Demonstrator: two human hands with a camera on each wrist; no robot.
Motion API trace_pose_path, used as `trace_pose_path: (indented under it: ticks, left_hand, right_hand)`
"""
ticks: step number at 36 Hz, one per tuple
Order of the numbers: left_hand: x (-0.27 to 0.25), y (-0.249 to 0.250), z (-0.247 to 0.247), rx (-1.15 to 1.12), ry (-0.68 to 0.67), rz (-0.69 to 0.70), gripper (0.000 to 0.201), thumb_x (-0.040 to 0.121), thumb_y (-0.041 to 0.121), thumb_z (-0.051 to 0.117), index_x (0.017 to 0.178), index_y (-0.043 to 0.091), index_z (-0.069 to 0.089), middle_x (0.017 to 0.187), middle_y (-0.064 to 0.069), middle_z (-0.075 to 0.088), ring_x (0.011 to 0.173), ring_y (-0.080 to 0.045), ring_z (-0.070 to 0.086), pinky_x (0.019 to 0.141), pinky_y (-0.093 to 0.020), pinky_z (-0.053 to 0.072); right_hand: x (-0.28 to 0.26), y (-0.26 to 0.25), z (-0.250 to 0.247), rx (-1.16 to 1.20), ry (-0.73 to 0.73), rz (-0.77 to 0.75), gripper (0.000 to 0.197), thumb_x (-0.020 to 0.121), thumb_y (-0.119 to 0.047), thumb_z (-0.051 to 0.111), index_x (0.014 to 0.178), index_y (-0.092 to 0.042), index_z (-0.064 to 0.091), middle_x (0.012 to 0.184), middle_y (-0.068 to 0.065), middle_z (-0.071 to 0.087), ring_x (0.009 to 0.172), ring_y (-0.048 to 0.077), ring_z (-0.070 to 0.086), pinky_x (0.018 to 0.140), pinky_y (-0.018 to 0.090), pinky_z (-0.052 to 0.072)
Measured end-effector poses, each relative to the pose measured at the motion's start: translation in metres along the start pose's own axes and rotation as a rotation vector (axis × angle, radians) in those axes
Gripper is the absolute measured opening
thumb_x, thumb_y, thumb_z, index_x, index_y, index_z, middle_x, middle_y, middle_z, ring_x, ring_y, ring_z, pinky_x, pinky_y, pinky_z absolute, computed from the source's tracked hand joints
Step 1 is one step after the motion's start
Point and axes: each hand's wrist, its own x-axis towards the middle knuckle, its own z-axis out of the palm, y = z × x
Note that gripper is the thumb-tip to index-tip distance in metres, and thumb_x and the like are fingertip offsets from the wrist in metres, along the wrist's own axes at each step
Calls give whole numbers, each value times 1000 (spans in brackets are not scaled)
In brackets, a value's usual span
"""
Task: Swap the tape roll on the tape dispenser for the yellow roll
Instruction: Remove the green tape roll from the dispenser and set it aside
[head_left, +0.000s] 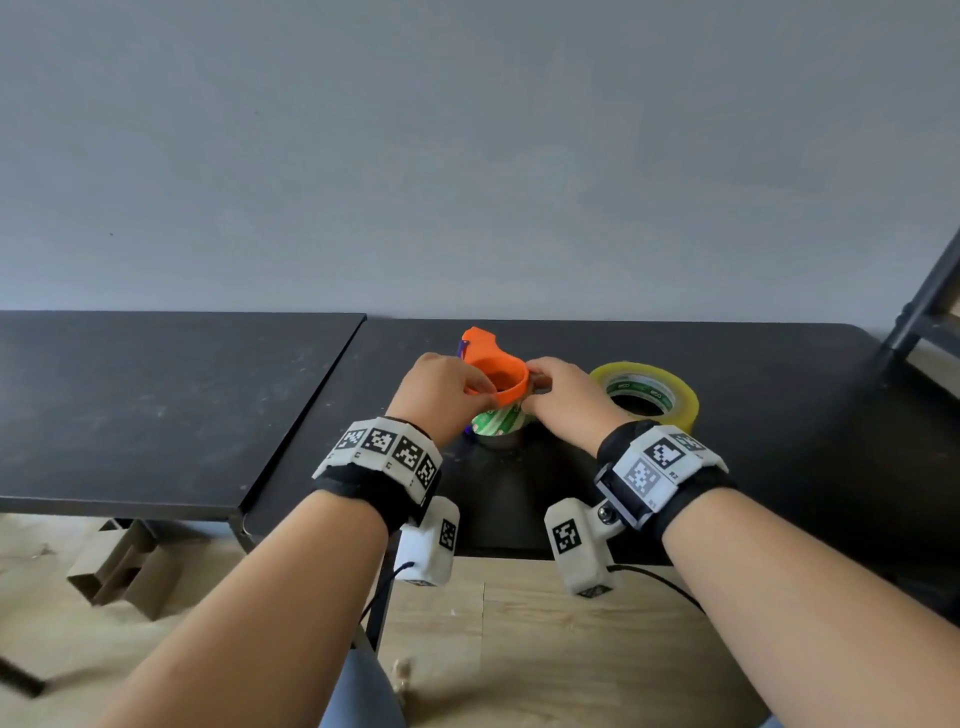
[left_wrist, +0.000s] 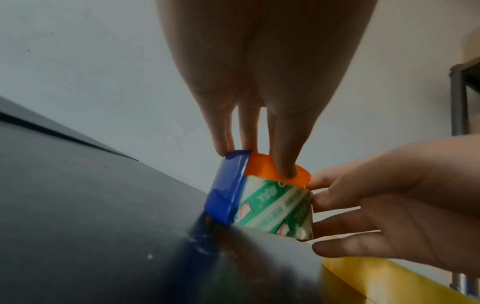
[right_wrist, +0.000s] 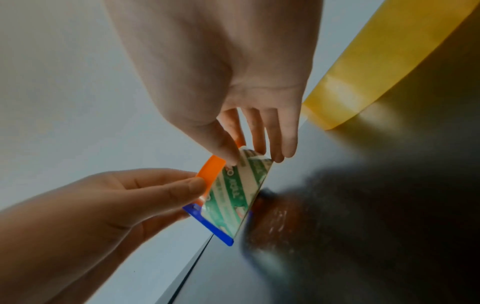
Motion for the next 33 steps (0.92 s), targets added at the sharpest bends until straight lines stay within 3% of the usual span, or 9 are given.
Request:
trace_pose_path:
  ticks: [6,8,9,11,13,18,21,26,33]
  left_hand:
    - [0,0,1,-182,79,-85,16,88,26,65,95,22,79,95,3,71,89,-14,59,78,-26,43]
    - [0,-2,1,-268,103,-118,12,86,24,66,87,22,78,88,0,73,84,-16,62,75,-26,44]
    - [0,-3,1,-291,99,-121,12,86,24,66,83,22,77,83,0,72,80,-16,61,71,-26,43]
    - [0,-2,2,-287,50,-119,15,89,22,63,87,18,77,84,-3,71,77,-15,59,69,-25,43]
    - [0,0,4,-259,5,-127,18,91,22,62,96,14,77,92,-4,72,81,-16,60,76,-29,47]
    - [4,4,7,-209,-7,-180,20,84,20,65,92,3,72,97,-15,72,89,-27,66,83,-42,53]
    - [8,5,5,-232,14,-178,18,82,15,64,90,-1,70,89,-16,70,79,-27,62,74,-37,50]
    - [9,5,8,-224,11,-202,15,84,14,63,90,1,68,90,-17,72,87,-30,67,79,-40,52]
    - [10,6,12,-192,61,-231,12,87,11,58,95,7,66,88,-7,68,83,-22,60,71,-29,43]
  right_hand:
    - [10,5,2,15,66,78,53,96,-32,53,144,-12,40,143,9,52,132,28,49,106,39,39]
    - [14,5,2,24,73,107,45,96,-44,49,123,-10,55,117,8,64,117,27,56,96,41,42]
    - [14,4,2,43,75,101,41,96,-48,47,104,-9,59,96,6,63,101,27,59,87,41,44]
    - [14,2,2,84,79,66,44,97,-45,47,85,-6,61,78,6,58,81,26,58,75,42,45]
    - [14,0,2,84,111,13,37,97,-38,49,79,-8,60,74,3,58,74,20,56,67,37,42]
    - [18,-2,4,48,140,-35,25,95,-29,55,81,-8,57,79,8,62,80,24,61,66,34,43]
    - [18,0,4,36,146,-44,20,94,-26,57,81,-11,57,73,1,58,75,20,57,59,30,38]
    - [19,4,5,72,138,-24,17,93,-25,60,103,-11,64,100,6,71,94,22,66,86,42,54]
    - [19,6,6,93,186,-17,18,94,-22,58,103,-8,64,102,8,71,97,24,67,89,46,54]
